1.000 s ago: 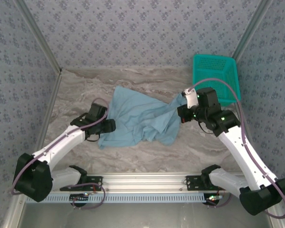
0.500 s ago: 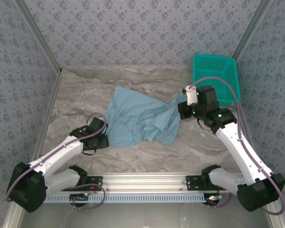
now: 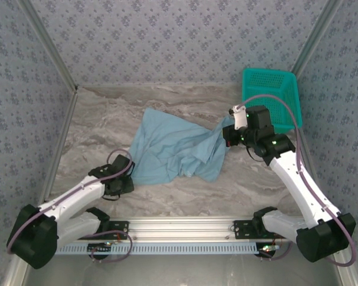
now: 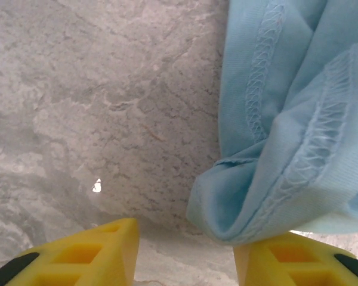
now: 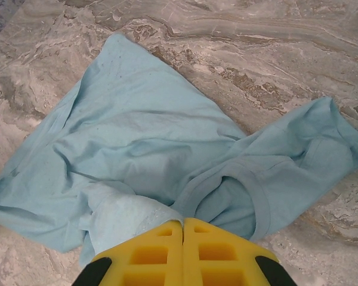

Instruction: Fold the inside-out t-shirt

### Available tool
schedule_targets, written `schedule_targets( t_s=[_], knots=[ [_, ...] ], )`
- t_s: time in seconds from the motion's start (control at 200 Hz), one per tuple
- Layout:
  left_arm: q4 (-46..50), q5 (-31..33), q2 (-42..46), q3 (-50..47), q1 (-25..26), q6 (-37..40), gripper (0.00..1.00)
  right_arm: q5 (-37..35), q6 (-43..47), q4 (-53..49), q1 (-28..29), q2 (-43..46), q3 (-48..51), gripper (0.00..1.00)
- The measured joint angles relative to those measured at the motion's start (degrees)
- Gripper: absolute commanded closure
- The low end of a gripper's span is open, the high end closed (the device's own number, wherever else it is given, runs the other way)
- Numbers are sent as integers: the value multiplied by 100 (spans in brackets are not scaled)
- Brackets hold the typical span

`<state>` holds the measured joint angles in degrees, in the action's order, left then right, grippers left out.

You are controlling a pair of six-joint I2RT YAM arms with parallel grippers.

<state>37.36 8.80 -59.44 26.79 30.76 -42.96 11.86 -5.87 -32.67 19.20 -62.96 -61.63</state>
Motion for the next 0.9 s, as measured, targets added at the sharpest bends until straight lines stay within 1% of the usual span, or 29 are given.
schedule_targets(
  t_s=[0.05, 0.11, 0.185, 0.315, 0.38, 0.46, 0.555, 0.68, 0.784, 0.899],
  knots=[
    [-116, 0, -72, 0, 0, 26, 56, 11, -22, 7, 0, -13, 0, 100],
    [-258, 2, -125, 0, -26, 72, 59, 13, -39, 13, 0, -22, 0, 100],
    [-490, 2, -201, 0, -85, 168, 66, 13, -42, 17, 0, -26, 0, 100],
    [-828, -22, -474, 2, -254, 422, 83, -31, -42, 15, -7, -26, 0, 100],
    [-898, -66, -544, 20, -304, 529, 88, -177, -42, 9, -13, -26, -2, 100],
    [-863, -197, -503, 181, -302, 619, 94, -527, -42, -44, -26, -26, -48, 100],
    [-782, -468, -247, 577, -302, 688, 95, -1088, -13, -140, -85, -26, -249, 100],
    [-693, -896, 98, 1292, -302, 721, 96, -1893, 164, -278, -243, -26, -848, 100],
    [-501, -1259, 59, 1937, -304, 852, 96, -2481, 389, -297, -411, -85, -1434, 100],
    [-216, -1700, -181, 2500, -372, 1084, 97, -2994, 658, -295, -608, -197, -1928, 100]
  ],
)
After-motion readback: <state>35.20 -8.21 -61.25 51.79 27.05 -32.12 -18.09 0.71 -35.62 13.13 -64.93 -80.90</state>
